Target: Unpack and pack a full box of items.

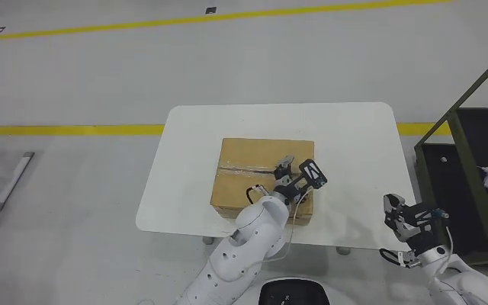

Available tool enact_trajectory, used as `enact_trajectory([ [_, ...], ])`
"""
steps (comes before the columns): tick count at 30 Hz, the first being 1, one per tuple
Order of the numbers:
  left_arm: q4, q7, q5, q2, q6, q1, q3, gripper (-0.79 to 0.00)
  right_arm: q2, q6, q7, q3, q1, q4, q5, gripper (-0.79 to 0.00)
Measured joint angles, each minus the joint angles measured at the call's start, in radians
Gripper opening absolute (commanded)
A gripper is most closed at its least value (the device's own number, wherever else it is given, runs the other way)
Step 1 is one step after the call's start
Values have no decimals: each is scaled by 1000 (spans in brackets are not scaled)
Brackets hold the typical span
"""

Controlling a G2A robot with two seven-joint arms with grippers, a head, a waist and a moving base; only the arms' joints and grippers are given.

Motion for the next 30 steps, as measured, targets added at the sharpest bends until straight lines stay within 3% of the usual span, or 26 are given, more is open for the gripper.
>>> enact_trajectory([
  [8,27,-27,-6,-14,2,-18,-9,0,-3,1,13,-1,7,-6,-3,-785],
  [14,31,-29,-23,-23,15,-25,-25,-129,-5,4,15,-3,9,-8,-9,-785],
  [16,34,-30,-28,-26,8,-28,-26,-206,-6,5,17,0,9,-10,-8,-785],
  [17,37,-30,-33,-27,3,-29,-27,-336,-6,6,18,1,10,-11,-7,-785],
  [20,42,-35,-45,-31,-8,-33,-28,-489,-7,8,20,3,9,-14,-6,-785],
  [22,46,-36,-44,-34,-12,-36,-28,-650,-8,8,19,4,8,-15,-5,-785],
  [26,52,-40,-38,-38,-16,-39,-28,-776,-10,8,21,4,7,-17,-4,-785],
  [30,52,-43,-31,-41,-18,-37,-32,-785,-11,8,22,4,8,-17,-3,-785],
])
